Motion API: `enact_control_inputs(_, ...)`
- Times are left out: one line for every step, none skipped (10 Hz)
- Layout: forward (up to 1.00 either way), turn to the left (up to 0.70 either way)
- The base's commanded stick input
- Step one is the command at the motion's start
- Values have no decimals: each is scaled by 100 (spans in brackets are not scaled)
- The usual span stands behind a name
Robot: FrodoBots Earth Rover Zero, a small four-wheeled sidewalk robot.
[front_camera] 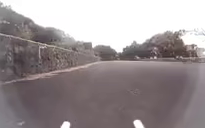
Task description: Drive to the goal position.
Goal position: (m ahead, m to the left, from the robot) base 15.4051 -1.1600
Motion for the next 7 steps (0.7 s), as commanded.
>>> enact_control_inputs(50, -50)
enact_control_inputs(50, -50)
enact_control_inputs(50, -32)
enact_control_inputs(50, -4)
enact_control_inputs(50, 0)
enact_control_inputs(50, 0)
enact_control_inputs(50, 0)
